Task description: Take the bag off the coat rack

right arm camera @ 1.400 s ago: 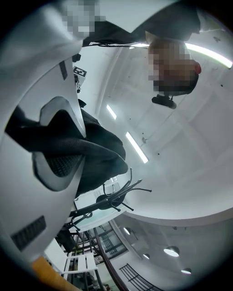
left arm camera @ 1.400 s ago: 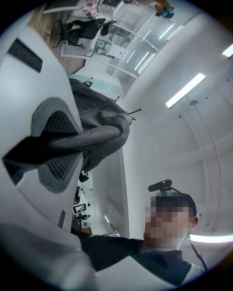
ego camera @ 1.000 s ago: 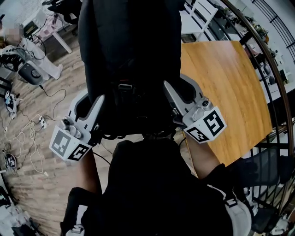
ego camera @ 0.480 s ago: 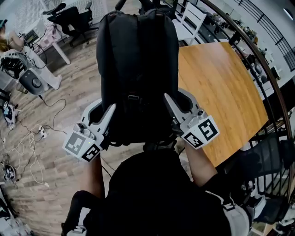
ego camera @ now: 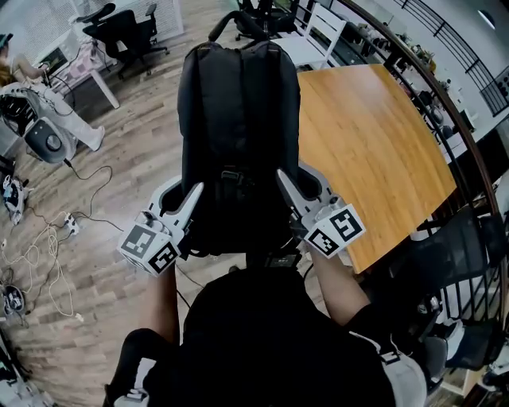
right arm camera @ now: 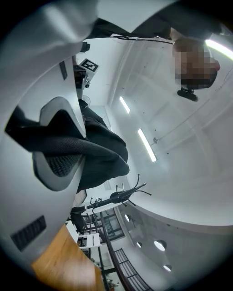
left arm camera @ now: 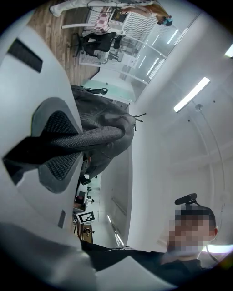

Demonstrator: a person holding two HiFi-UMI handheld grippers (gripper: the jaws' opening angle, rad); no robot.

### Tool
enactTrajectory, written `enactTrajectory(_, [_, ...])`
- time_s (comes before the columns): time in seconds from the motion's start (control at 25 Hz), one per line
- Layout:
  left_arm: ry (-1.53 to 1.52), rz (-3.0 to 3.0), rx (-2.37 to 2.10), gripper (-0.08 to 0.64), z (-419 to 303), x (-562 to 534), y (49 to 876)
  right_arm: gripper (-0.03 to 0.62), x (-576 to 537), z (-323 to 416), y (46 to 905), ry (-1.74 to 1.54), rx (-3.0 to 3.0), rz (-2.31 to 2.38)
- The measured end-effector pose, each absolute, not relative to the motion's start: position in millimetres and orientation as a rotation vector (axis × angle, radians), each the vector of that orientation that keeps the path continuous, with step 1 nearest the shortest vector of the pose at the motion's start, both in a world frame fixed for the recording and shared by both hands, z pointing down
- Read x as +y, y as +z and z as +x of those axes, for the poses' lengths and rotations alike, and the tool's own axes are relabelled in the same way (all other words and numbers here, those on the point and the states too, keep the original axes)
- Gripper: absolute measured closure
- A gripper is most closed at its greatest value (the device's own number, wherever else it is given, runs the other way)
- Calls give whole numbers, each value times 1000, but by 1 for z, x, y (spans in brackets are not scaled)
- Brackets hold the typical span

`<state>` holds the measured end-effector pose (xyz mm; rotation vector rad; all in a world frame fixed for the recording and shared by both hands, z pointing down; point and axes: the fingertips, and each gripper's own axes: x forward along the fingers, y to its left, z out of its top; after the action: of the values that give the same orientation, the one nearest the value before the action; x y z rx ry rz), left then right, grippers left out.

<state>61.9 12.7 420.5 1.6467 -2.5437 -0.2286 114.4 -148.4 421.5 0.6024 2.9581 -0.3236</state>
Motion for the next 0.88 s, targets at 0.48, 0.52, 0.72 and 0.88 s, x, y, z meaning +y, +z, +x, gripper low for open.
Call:
enactTrajectory(0.48, [-128, 1527, -2557, 449, 81, 27, 469, 488, -129, 131, 468, -237, 3083, 476])
enactTrajectory(0.52, [-130, 1517, -2556, 448, 81, 28, 474, 489, -128, 131, 473, -241, 3094, 470])
enactTrajectory(0.72, [-126, 1495, -2539, 449, 81, 27, 492, 489, -128, 129, 491, -250, 3153, 444])
enactTrajectory(0.88, [-119, 1475, -2521, 449, 81, 28, 504, 489, -129, 128, 503, -277, 3185, 459])
